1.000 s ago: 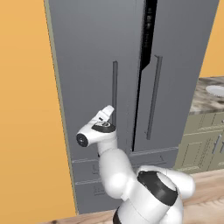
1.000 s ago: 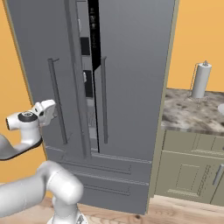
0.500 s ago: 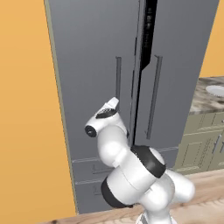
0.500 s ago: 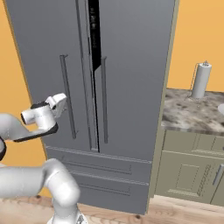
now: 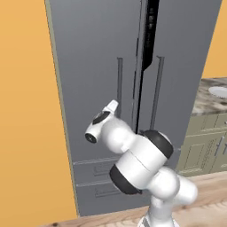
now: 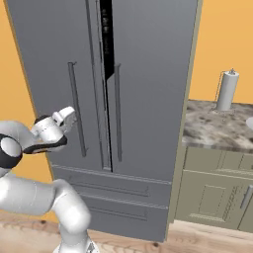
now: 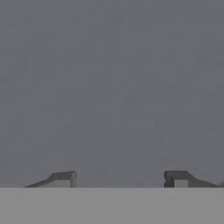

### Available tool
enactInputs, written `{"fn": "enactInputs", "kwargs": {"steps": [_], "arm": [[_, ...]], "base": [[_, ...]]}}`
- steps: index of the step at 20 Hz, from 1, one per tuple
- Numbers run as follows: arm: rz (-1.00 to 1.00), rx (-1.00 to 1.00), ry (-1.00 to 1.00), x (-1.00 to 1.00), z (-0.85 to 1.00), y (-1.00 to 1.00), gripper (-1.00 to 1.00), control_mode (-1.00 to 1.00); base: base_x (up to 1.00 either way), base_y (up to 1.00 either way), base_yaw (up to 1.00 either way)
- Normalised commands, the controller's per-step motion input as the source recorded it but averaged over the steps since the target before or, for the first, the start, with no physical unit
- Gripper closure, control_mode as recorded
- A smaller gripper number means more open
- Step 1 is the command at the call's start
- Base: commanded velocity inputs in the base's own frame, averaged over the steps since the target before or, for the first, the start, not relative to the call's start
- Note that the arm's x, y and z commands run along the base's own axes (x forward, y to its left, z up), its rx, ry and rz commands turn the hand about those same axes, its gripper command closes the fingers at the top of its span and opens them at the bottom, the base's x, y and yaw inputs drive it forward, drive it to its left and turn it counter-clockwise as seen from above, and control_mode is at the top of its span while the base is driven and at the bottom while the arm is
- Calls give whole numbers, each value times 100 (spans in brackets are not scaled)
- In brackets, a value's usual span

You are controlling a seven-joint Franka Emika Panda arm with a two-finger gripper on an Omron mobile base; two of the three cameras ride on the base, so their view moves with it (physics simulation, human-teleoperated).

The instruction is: Place the steak on the counter behind the older steak on the same shelf of the fridge to maintain FIFO order. Close the fridge door when finished.

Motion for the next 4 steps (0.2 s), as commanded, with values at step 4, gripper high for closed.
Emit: {"fn": "enactInputs", "kwargs": {"steps": [4], "arm": [[0, 0, 0, 19, 6, 0, -100, -100]], "base": [[0, 0, 0]]}}
